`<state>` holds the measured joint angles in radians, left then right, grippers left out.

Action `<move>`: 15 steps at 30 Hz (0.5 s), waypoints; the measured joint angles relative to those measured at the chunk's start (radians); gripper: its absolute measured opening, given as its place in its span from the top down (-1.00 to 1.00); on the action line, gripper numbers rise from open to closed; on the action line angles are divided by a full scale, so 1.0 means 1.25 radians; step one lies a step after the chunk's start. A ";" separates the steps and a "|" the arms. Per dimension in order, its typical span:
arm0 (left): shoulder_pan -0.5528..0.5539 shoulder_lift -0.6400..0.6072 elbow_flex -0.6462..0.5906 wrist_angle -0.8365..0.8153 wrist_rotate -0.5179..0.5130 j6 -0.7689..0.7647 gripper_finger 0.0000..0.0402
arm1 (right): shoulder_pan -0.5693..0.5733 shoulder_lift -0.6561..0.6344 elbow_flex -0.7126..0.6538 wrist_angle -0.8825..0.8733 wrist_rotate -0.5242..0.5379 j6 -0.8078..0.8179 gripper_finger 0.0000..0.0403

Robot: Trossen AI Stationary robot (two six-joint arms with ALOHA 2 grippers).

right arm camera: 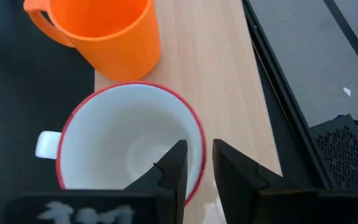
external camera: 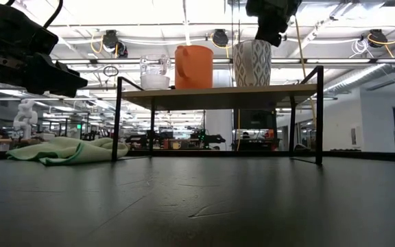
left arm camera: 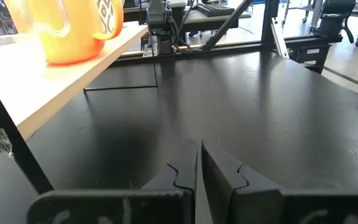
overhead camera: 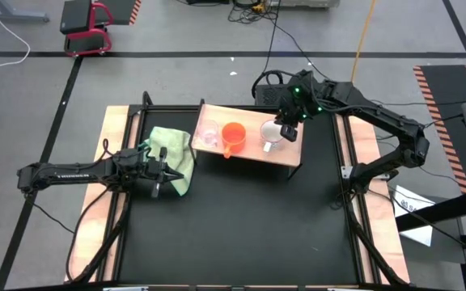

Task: Stack small to large cups/mugs on shelf
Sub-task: Return to Home Position

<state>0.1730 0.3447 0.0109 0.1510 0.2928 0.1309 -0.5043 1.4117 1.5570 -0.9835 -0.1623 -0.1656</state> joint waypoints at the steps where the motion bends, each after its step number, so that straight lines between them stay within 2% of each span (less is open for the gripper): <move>1: 0.000 0.000 0.000 0.000 0.000 0.001 0.87 | -0.002 0.000 0.000 0.000 0.000 -0.002 0.66; 9: 0.000 0.000 0.000 0.000 0.000 0.002 0.87 | -0.006 -0.012 0.000 0.033 0.000 -0.037 0.66; 15: 0.000 0.000 0.000 0.000 0.000 0.008 0.87 | 0.017 -0.091 0.000 0.038 0.000 -0.070 0.72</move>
<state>0.1732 0.3447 0.0109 0.1511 0.2924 0.1412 -0.4830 1.2978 1.5566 -0.9358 -0.1627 -0.2530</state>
